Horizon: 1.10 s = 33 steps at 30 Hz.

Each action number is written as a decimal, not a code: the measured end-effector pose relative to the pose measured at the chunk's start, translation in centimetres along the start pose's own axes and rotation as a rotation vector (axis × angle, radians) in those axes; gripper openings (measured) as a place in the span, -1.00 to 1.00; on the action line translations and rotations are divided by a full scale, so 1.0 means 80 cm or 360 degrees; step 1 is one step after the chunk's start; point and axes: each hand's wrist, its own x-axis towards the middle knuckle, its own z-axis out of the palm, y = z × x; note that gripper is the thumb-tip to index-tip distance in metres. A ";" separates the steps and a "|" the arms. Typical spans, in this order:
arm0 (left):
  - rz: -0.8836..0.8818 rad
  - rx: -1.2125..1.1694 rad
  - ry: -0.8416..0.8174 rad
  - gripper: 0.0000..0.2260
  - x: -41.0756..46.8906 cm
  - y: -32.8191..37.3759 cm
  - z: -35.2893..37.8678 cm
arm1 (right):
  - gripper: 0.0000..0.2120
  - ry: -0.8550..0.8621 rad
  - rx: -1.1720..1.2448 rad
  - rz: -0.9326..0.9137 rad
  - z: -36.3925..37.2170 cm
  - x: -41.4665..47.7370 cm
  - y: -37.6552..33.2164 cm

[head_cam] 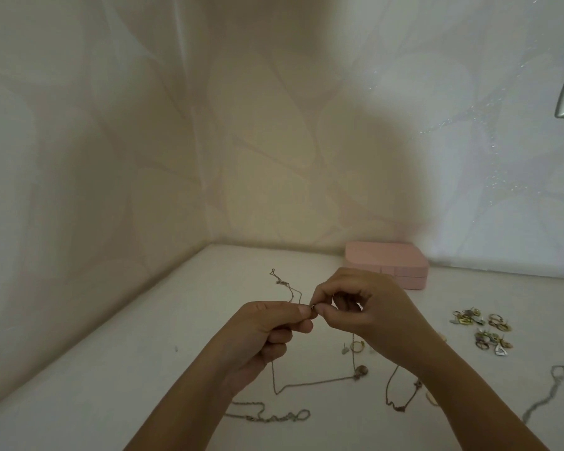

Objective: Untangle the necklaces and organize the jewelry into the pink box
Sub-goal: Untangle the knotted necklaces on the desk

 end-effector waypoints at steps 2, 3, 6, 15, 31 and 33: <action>0.0015 0.0000 -0.0016 -0.81 0.000 -0.001 0.000 | -0.80 -0.0004 0.0060 0.0034 -0.001 0.000 0.000; 0.0023 -0.0006 -0.0030 -0.82 0.000 -0.001 0.000 | -0.80 -0.0007 0.0092 0.0051 -0.001 0.000 0.001; 0.0048 -0.0010 -0.0060 -0.82 -0.001 -0.001 0.000 | -0.81 -0.0014 0.0181 0.0093 -0.002 0.001 0.002; 0.0092 0.0036 -0.0065 -0.82 -0.002 0.000 0.000 | -0.85 -0.0050 0.0254 0.0174 -0.003 -0.001 0.000; 0.0110 0.0099 -0.0004 -0.91 -0.003 0.000 0.006 | -0.81 -0.0070 0.0208 0.0171 -0.006 -0.002 -0.001; 0.0123 0.0111 -0.0027 -0.90 -0.004 0.000 0.005 | -0.82 -0.0066 0.0226 0.0169 -0.007 -0.002 0.000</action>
